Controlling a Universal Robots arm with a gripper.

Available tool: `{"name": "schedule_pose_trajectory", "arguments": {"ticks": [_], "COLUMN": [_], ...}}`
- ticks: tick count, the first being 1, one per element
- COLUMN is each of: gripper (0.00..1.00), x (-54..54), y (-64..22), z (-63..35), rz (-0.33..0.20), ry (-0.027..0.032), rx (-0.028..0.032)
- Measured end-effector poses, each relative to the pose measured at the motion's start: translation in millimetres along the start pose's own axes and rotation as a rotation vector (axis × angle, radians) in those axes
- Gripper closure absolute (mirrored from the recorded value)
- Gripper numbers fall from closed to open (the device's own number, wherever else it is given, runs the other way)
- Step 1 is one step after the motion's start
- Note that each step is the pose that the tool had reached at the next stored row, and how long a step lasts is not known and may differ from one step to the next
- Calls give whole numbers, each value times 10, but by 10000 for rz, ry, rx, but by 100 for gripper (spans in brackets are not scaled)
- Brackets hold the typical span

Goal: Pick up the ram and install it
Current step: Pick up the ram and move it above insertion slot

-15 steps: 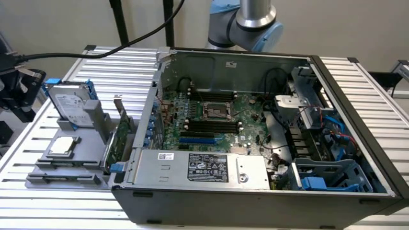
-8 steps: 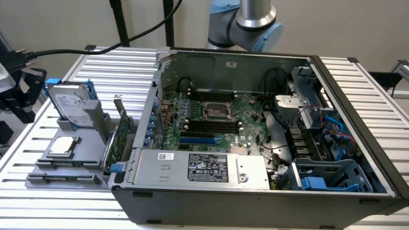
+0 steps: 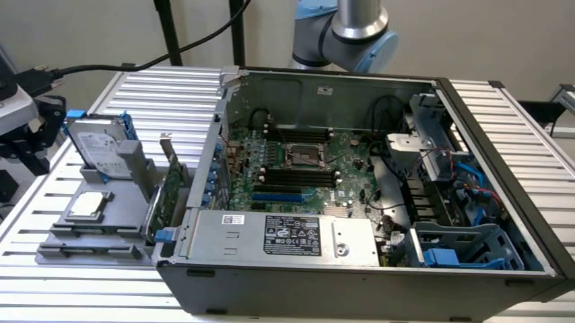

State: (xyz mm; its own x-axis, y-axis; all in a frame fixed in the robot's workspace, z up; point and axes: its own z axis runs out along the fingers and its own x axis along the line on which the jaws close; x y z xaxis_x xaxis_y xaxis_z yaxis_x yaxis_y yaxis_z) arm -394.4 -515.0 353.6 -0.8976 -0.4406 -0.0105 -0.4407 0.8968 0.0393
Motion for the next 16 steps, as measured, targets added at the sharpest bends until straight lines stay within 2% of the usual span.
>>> {"name": "schedule_pose_trajectory", "arguments": {"ticks": [16], "gripper": [89], "x": [1], "y": [-3], "z": [78], "rz": [-2913], "ry": [113], "rx": [-31]}}
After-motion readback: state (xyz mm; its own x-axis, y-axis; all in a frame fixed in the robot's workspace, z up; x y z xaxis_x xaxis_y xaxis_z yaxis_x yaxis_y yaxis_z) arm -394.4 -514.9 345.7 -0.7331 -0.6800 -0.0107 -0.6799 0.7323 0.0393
